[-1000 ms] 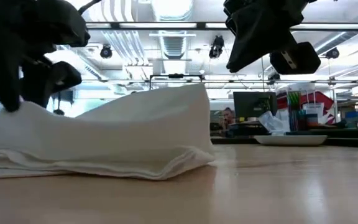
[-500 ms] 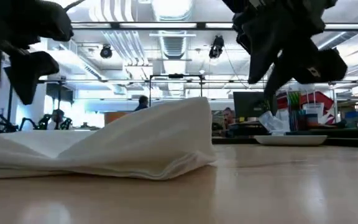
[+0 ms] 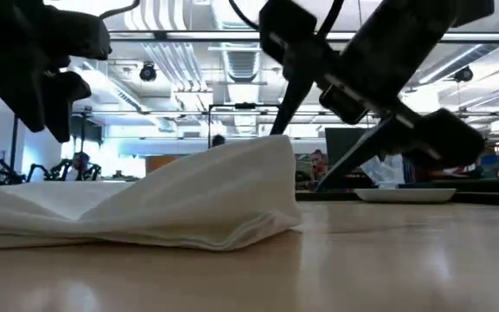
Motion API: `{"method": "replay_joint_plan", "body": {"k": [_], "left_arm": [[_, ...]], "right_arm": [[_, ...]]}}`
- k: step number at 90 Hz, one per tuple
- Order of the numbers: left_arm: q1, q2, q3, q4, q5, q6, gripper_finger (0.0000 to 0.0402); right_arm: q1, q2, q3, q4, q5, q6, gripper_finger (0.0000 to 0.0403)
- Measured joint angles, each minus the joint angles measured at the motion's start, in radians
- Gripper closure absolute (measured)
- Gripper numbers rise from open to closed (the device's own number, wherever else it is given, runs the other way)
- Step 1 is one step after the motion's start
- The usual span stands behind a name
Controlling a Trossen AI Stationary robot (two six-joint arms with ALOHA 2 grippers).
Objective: Set table place
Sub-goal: Fold the white napkin
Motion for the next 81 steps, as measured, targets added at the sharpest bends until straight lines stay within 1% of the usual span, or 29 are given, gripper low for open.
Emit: {"method": "replay_joint_plan", "body": {"k": [17, 24, 36, 56, 70, 81], "left_arm": [[0.002, 0.05, -0.035, 0.012, 0.014, 0.047, 0.016], [0.003, 0.064, -0.053, 0.048, 0.041, 0.062, 0.0163], [0.003, 0.074, -0.077, 0.107, 0.057, 0.05, 0.0166], [0.003, 0.075, -0.085, 0.122, 0.058, 0.034, 0.0162], [0.003, 0.081, -0.086, 0.124, 0.058, 0.034, 0.016], [0.003, 0.088, -0.086, 0.126, 0.058, 0.051, 0.0165]], "right_arm": [[0.003, 0.001, 0.0, -0.012, 0.0, 0.002, 0.0187], [0.003, -0.001, 0.0, -0.021, 0.018, 0.033, 0.0184], [0.003, -0.002, 0.0, -0.022, 0.035, 0.076, 0.0175], [0.0, -0.001, 0.0, -0.021, 0.043, 0.096, 0.0174], [0.0, 0.03, 0.0, -0.002, 0.043, 0.132, 0.0182], [-0.001, 0.047, 0.0, 0.016, 0.044, 0.146, 0.0185]]}}
